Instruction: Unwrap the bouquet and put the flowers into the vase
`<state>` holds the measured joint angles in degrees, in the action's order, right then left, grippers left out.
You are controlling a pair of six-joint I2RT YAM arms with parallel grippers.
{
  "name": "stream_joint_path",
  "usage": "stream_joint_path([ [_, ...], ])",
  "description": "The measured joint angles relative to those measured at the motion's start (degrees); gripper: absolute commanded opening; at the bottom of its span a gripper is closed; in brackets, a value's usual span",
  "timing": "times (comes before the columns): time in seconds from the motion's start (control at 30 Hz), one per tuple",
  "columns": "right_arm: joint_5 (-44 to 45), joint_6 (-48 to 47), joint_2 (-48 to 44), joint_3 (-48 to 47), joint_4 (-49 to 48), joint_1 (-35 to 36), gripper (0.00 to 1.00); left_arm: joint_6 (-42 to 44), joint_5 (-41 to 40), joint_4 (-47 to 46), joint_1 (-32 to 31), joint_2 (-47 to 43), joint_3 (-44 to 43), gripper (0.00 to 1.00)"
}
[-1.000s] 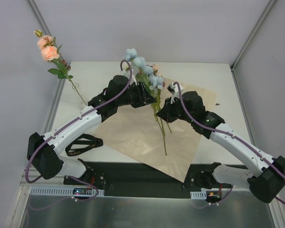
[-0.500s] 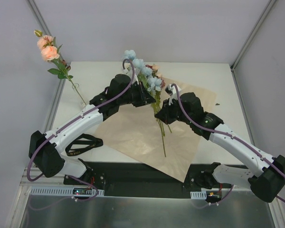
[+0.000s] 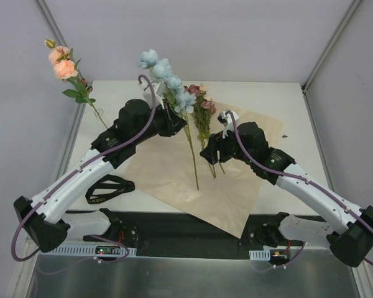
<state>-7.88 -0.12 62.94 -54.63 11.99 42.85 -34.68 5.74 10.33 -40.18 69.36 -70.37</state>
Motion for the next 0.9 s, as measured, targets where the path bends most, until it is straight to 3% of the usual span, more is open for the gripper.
stream_joint_path([
  [0.27, 1.57, -1.29, -0.79, 0.00, 1.51, 0.00, 0.65, 16.50, -20.68, 5.22, 0.94, -10.10, -3.85, 0.00],
  [0.4, 1.64, -1.53, -0.76, 0.00, 1.84, 0.00, 0.65, 23.12, -27.45, 5.55, 9.33, -10.49, -8.61, 0.00],
  [0.57, 1.64, -1.66, -0.72, 0.00, 1.97, -0.02, 0.65, 26.69, -30.77, 4.59, 22.32, -9.70, -13.16, 0.00],
  [0.9, 1.79, -2.12, -0.72, 0.00, 2.80, -0.11, 0.65, 35.32, -34.67, -6.43, 28.74, -6.47, -16.24, 0.00],
])
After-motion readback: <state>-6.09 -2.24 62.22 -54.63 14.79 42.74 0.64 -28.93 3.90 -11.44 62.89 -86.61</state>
